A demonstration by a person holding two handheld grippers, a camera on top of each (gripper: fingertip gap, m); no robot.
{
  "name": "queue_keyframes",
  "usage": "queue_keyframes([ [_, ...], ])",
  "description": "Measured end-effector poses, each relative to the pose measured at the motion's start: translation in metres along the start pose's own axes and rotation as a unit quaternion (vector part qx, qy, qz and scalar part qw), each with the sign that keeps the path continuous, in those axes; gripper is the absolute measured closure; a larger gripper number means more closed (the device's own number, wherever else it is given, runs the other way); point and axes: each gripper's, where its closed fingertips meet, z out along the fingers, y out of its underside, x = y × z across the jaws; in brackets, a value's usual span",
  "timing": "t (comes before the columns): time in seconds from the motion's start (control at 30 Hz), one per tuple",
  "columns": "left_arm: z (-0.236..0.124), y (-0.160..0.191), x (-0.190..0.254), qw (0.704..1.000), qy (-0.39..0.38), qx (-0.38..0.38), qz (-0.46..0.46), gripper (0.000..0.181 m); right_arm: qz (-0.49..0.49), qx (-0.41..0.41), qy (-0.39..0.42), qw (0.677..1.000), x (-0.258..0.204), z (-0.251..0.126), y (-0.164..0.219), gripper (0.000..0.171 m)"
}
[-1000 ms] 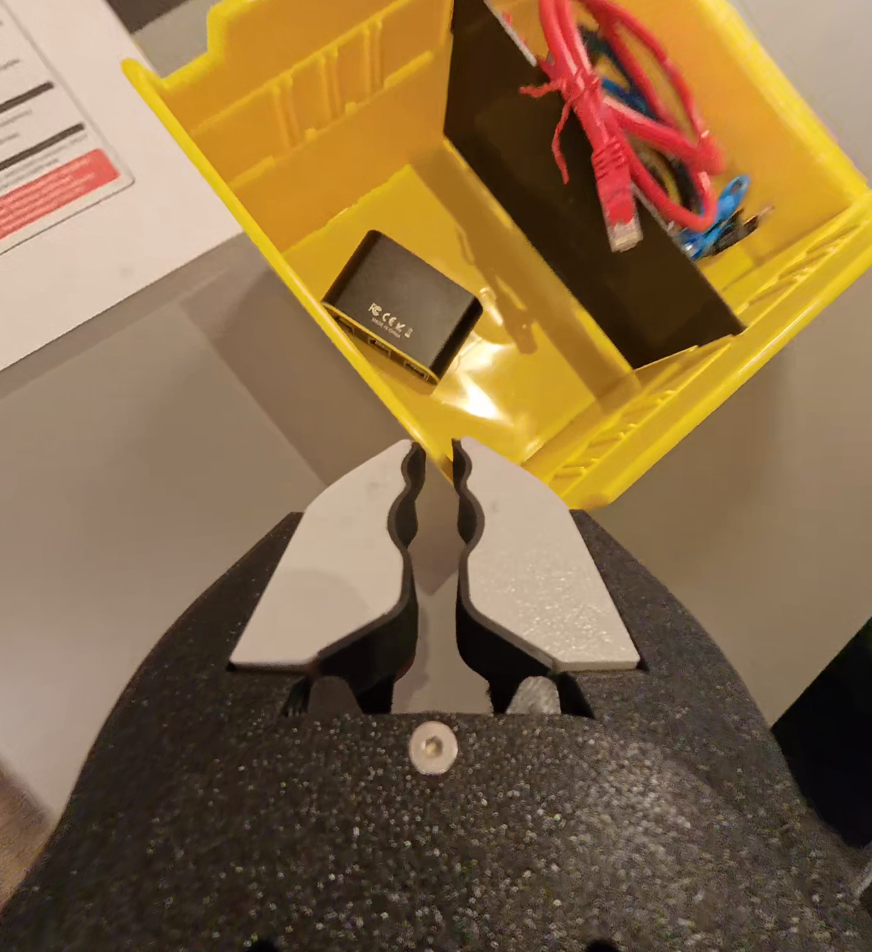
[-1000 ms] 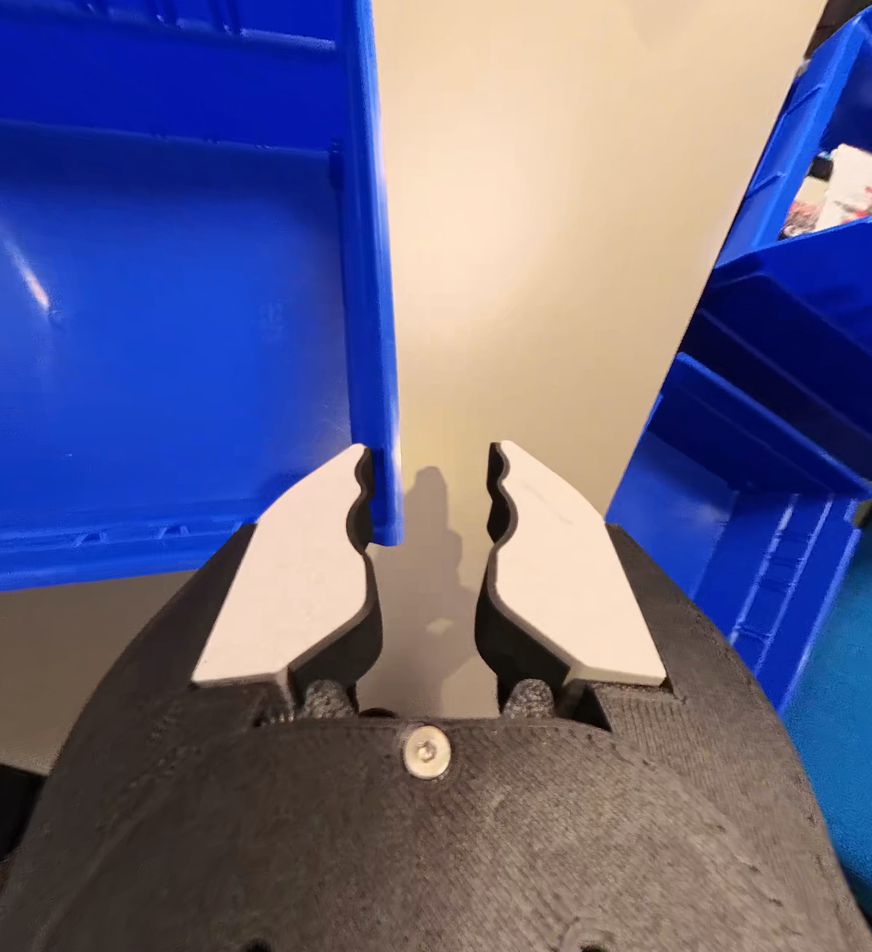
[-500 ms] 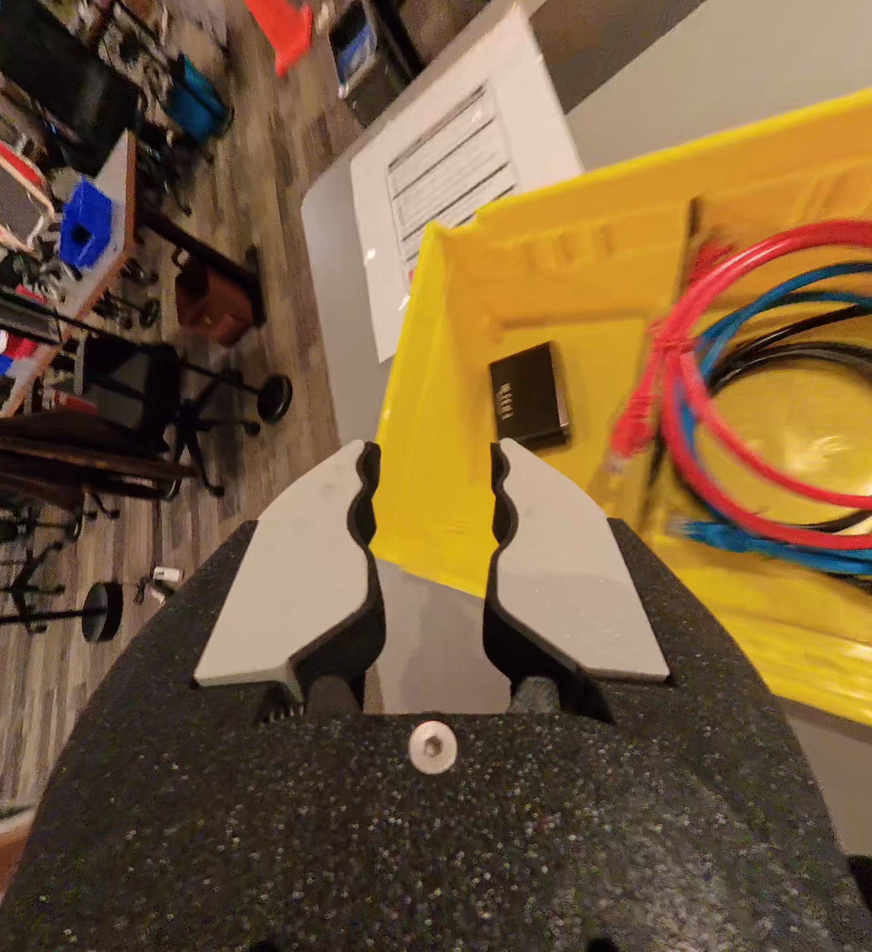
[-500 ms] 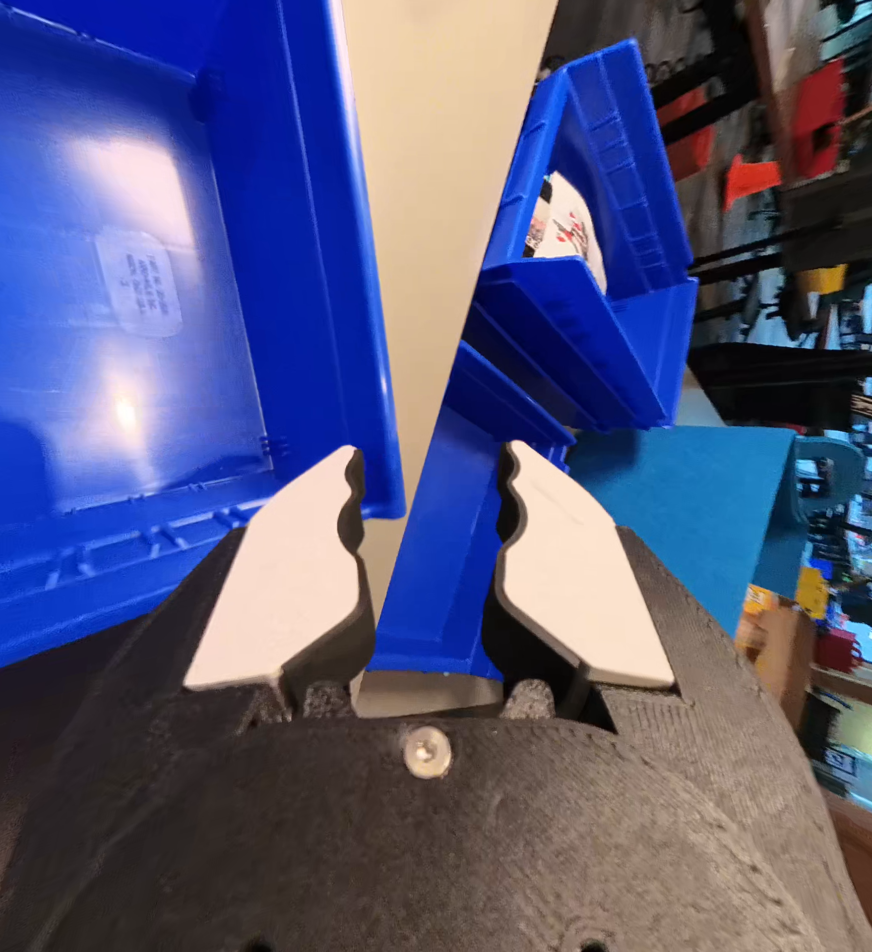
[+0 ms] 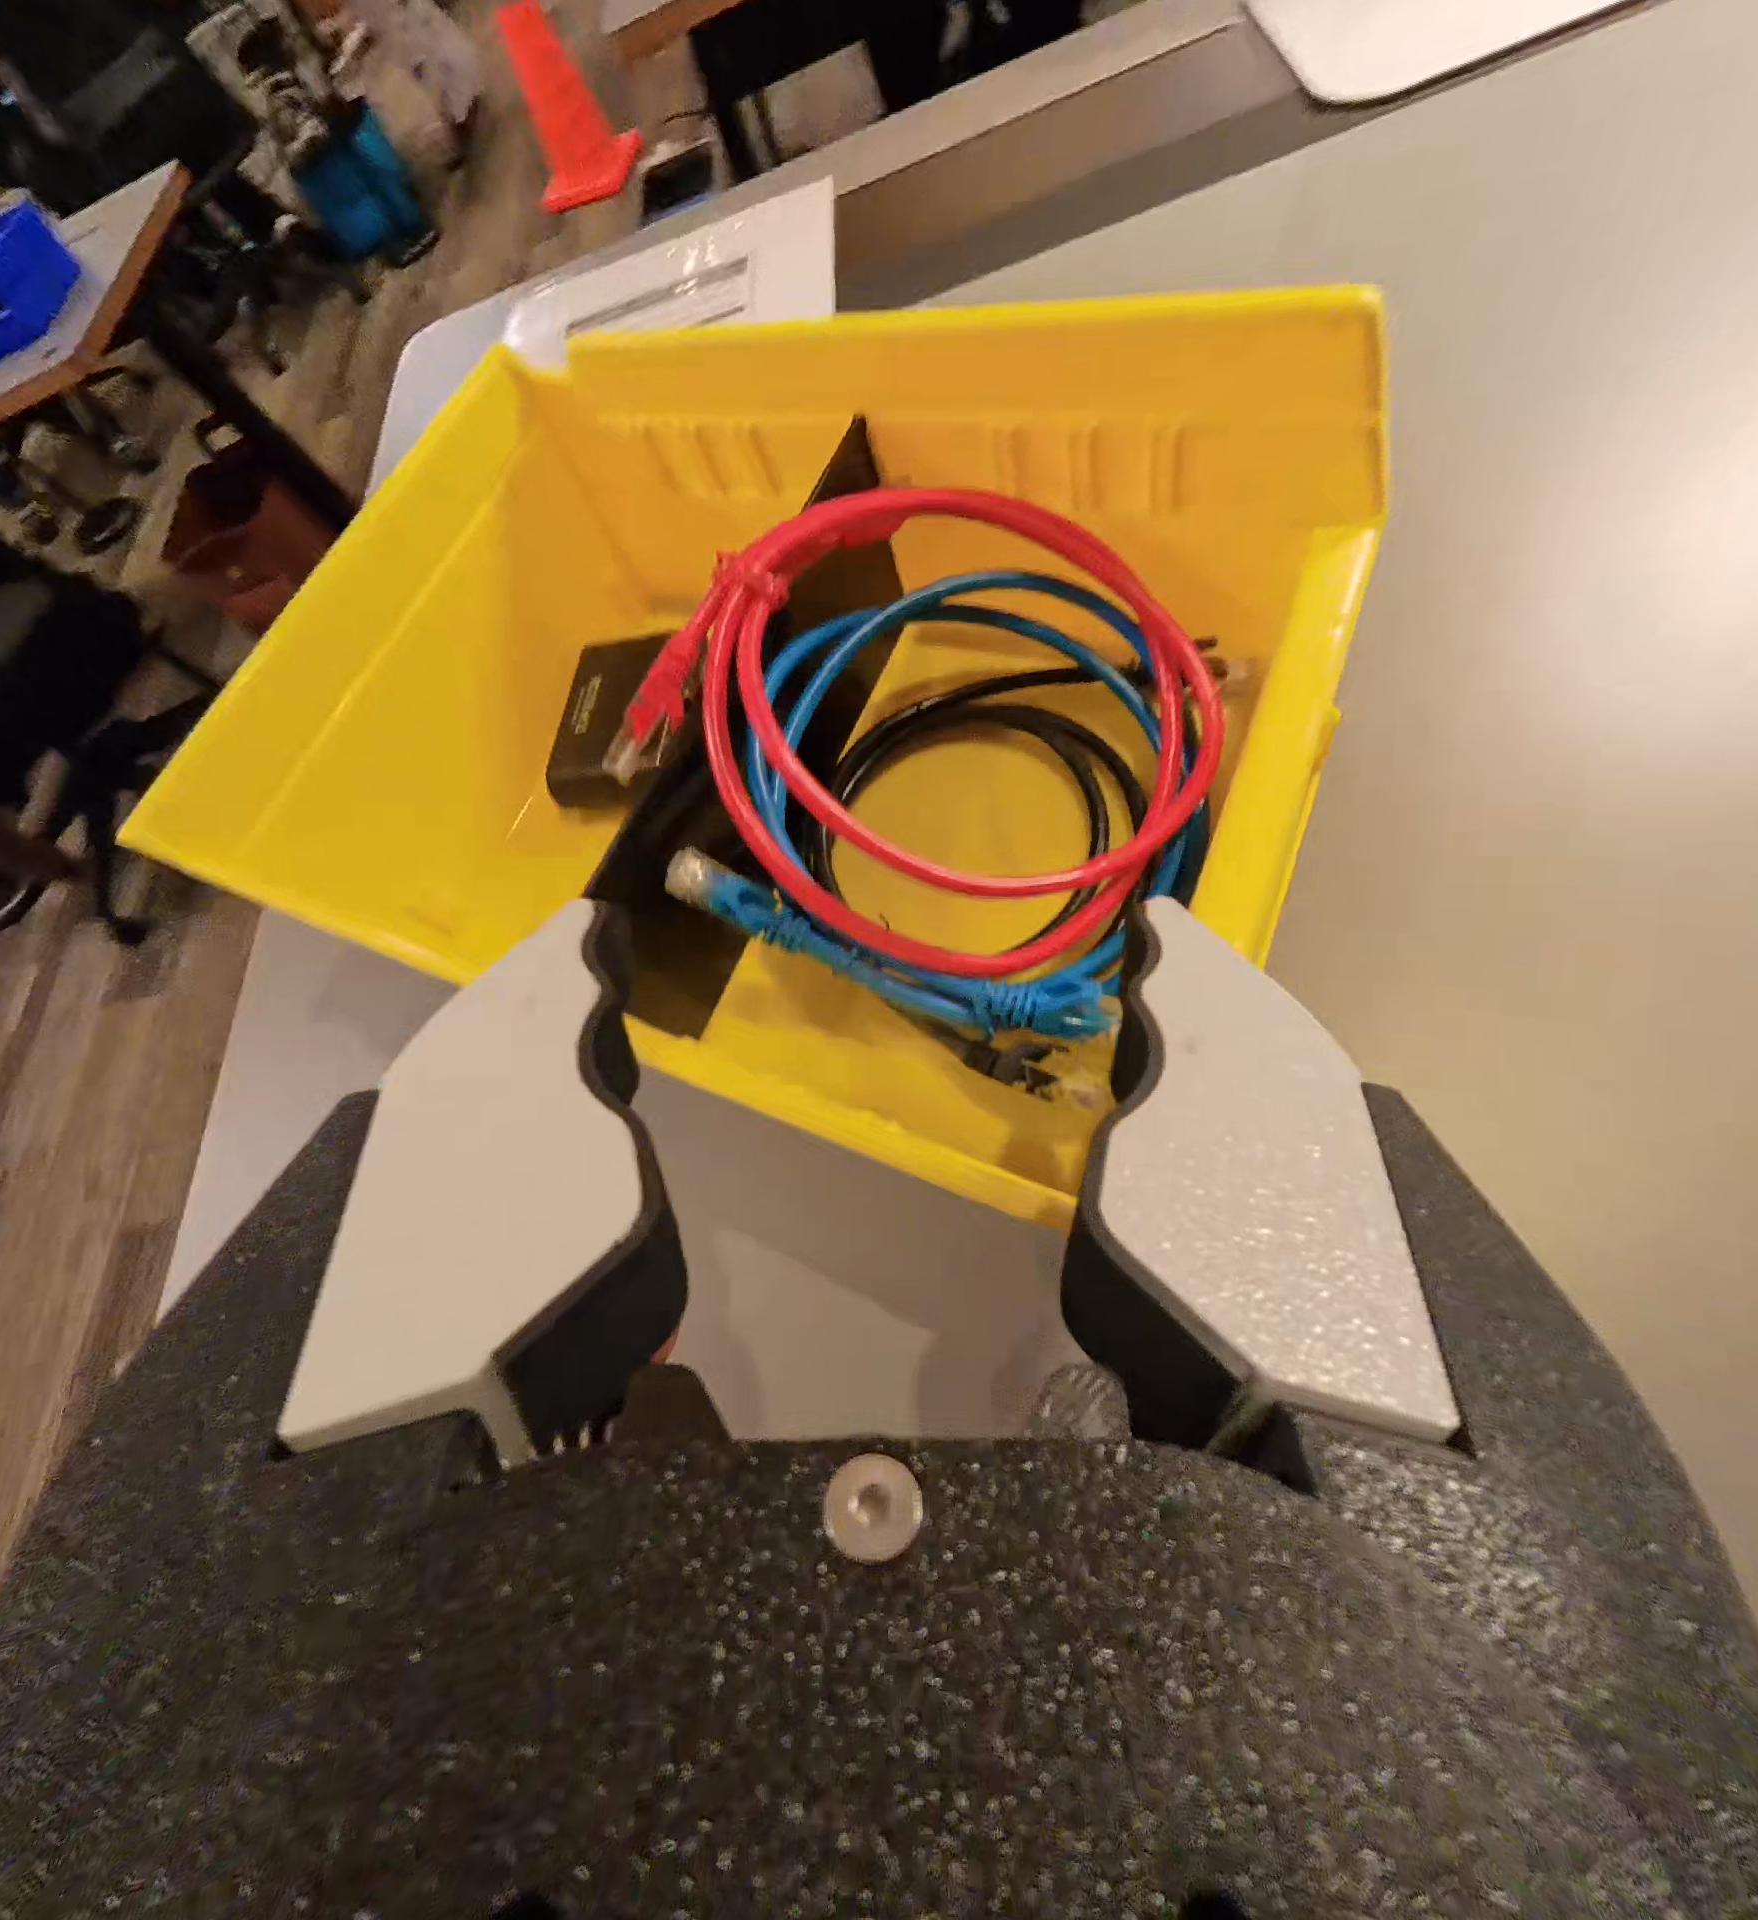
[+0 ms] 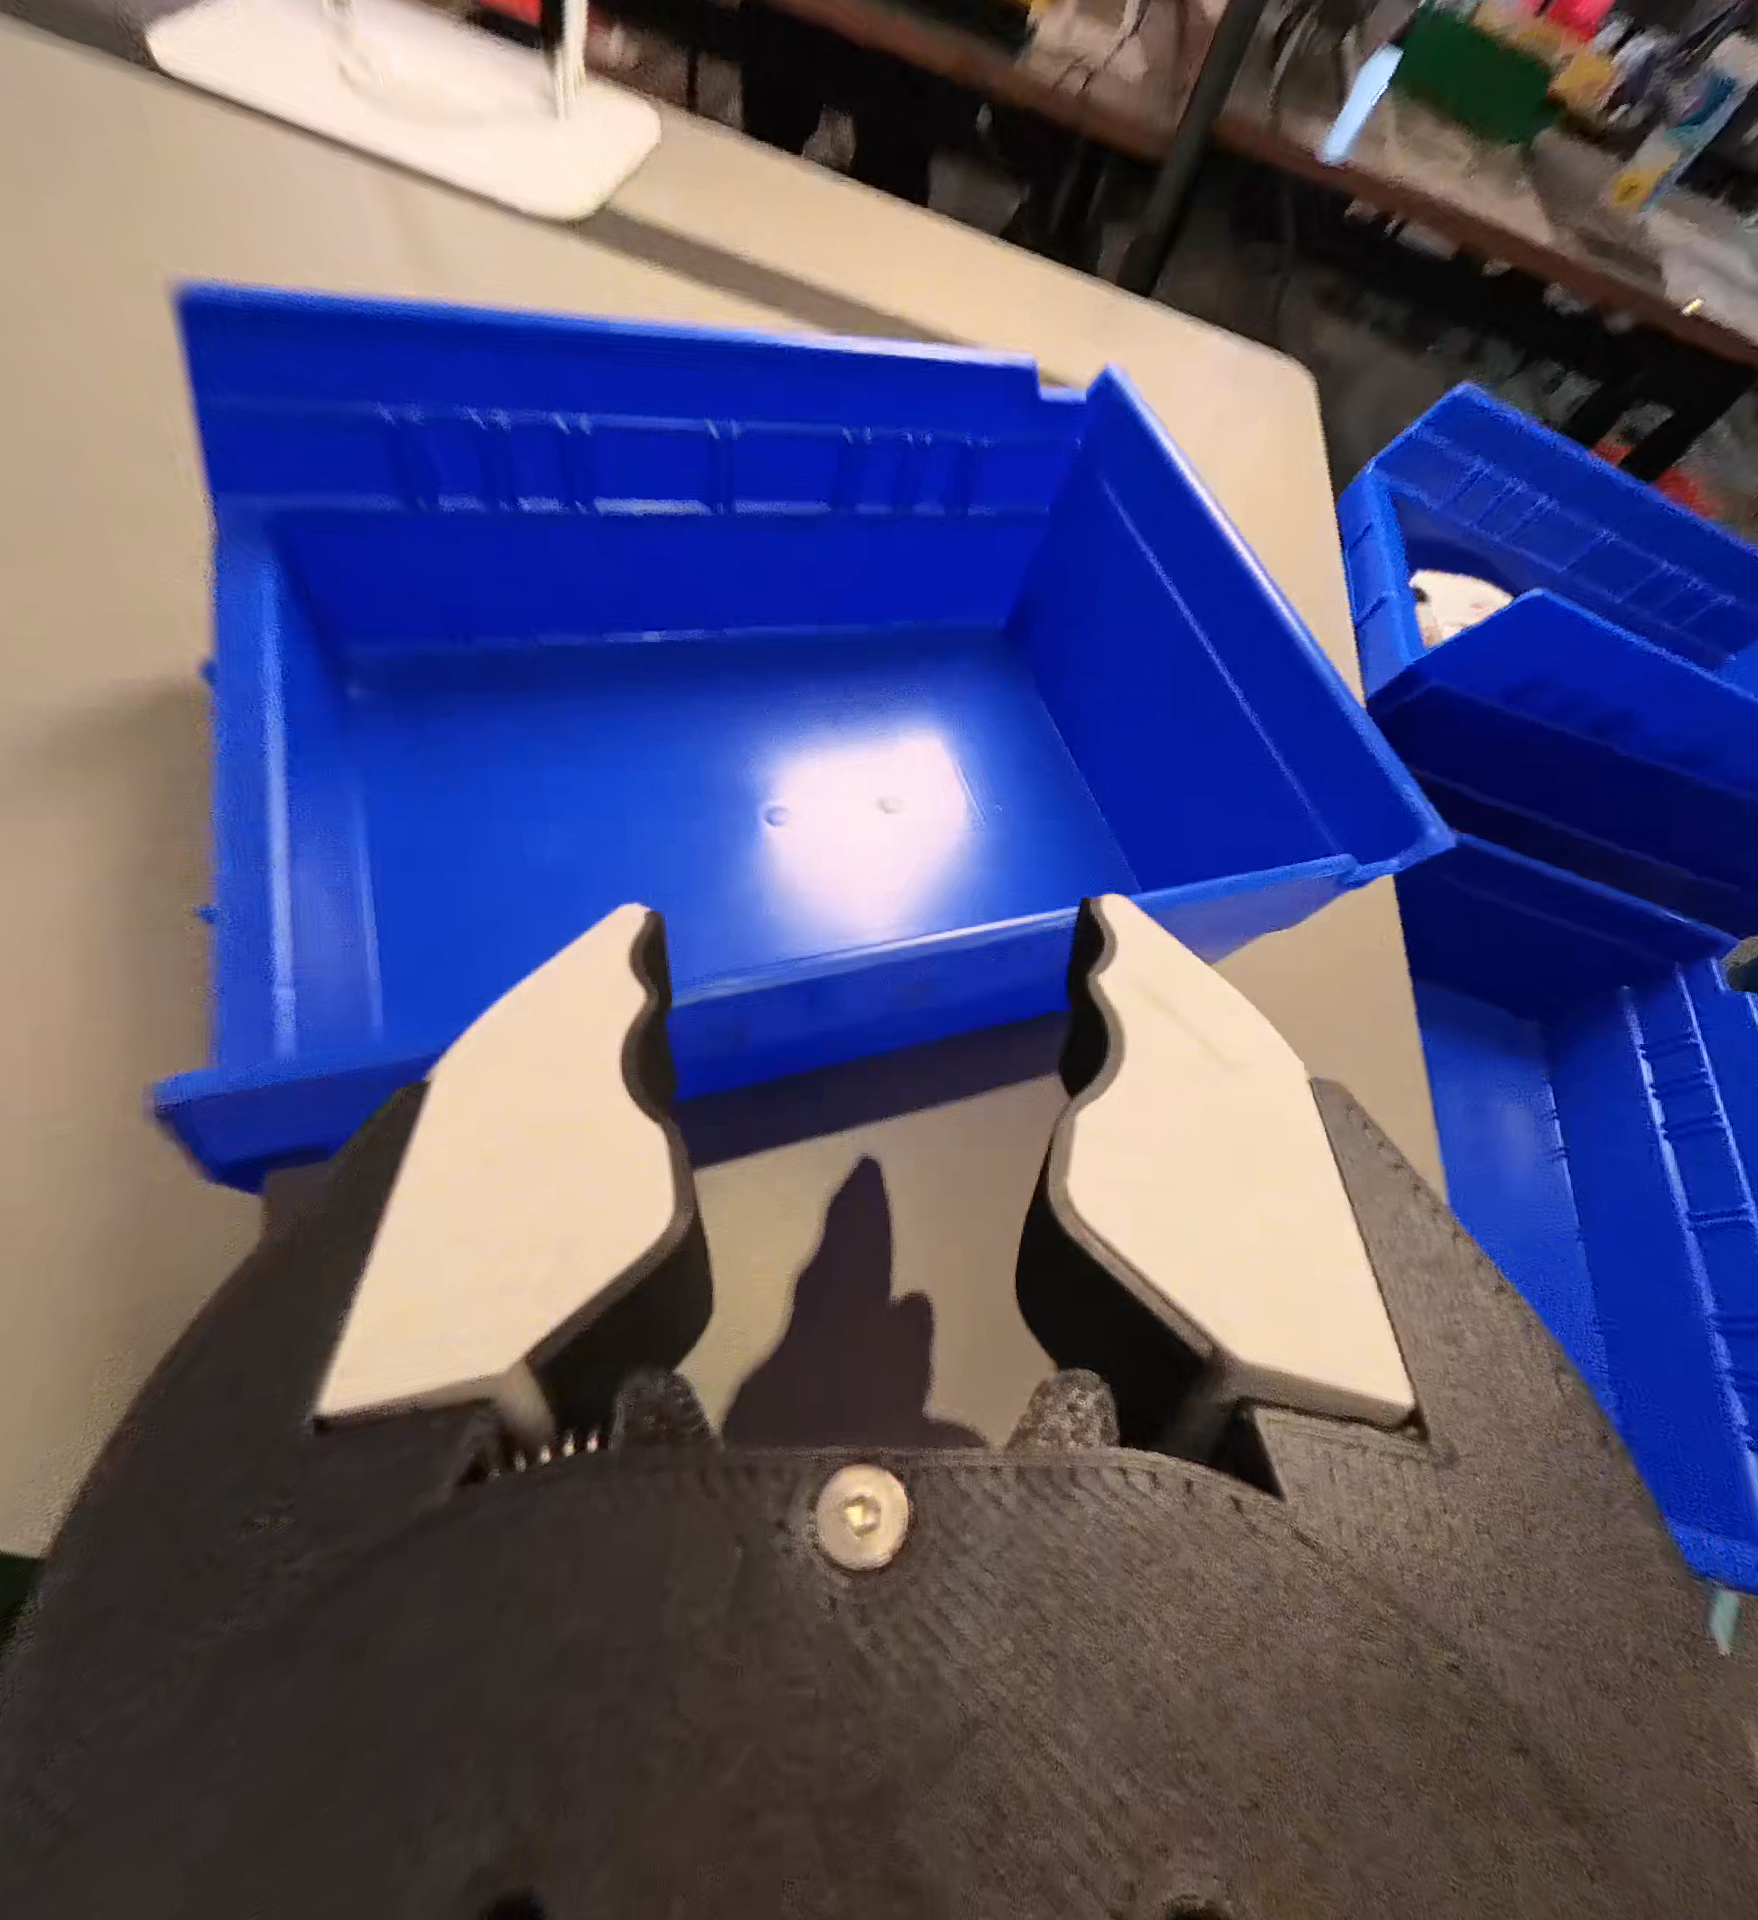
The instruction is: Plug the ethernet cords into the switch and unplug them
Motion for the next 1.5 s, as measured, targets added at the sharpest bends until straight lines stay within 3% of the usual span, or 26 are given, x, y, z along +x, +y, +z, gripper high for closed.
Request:
queue_keyframes([
  [0.13, -0.008, 0.017, 0.003, 0.999, -0.049, 0.001, -0.013, 0.084, 0.024, 0.055, 0.015, 0.998, -0.04, -0.012, -0.013, 0.081],
  [0.27, -0.004, 0.042, -0.006, 0.997, -0.074, -0.016, -0.012, 0.085, -0.002, 0.02, 0.025, 0.999, -0.061, 0.001, 0.004, 0.077],
  [0.4, -0.013, 0.061, -0.038, 0.993, -0.113, -0.018, -0.033, 0.102, -0.014, 0.004, 0.059, 0.998, -0.037, 0.0, 0.013, 0.085],
  [0.5, -0.026, 0.082, -0.078, 0.983, -0.174, -0.05, -0.031, 0.104, -0.034, -0.026, 0.122, 0.992, 0.005, -0.008, 0.027, 0.09],
  [0.57, -0.036, 0.076, -0.083, 0.983, -0.174, -0.032, -0.043, 0.103, -0.055, -0.047, 0.162, 0.984, 0.03, -0.017, 0.031, 0.092],
  [0.7, -0.041, 0.028, -0.033, 0.992, -0.093, 0.061, -0.052, 0.103, -0.049, 0.037, 0.136, 0.989, 0.008, -0.027, -0.012, 0.101],
  [0.87, -0.013, -0.027, 0.067, 0.987, 0.033, 0.142, -0.063, 0.102, -0.033, 0.109, -0.001, 0.993, -0.104, 0.025, -0.052, 0.096],
  [0.97, 0.012, -0.037, 0.095, 0.989, 0.033, 0.13, -0.059, 0.101, -0.032, 0.104, -0.021, 0.994, -0.146, 0.062, -0.06, 0.091],
  [1.1, 0.034, -0.041, 0.1, 0.99, 0.008, 0.125, -0.064, 0.104, -0.039, 0.074, 0.037, 0.996, -0.14, 0.093, -0.058, 0.093],
  [1.23, 0.048, -0.031, 0.08, 0.992, -0.064, 0.101, -0.036, 0.118, -0.052, 0.05, 0.08, 0.994, -0.117, 0.102, -0.05, 0.114],
  [1.3, 0.044, -0.027, 0.067, 0.989, -0.095, 0.108, -0.018, 0.135, -0.062, 0.059, 0.083, 0.993, -0.109, 0.098, -0.047, 0.12],
  [1.4, 0.036, -0.018, 0.055, 0.989, -0.099, 0.111, 0.007, 0.147, -0.08, 0.064, 0.098, 0.99, -0.095, 0.086, -0.035, 0.138],
  [1.5, 0.027, -0.006, 0.042, 0.989, -0.117, 0.084, 0.028, 0.17, -0.09, 0.065, 0.116, 0.987, -0.077, 0.071, -0.023, 0.141],
])
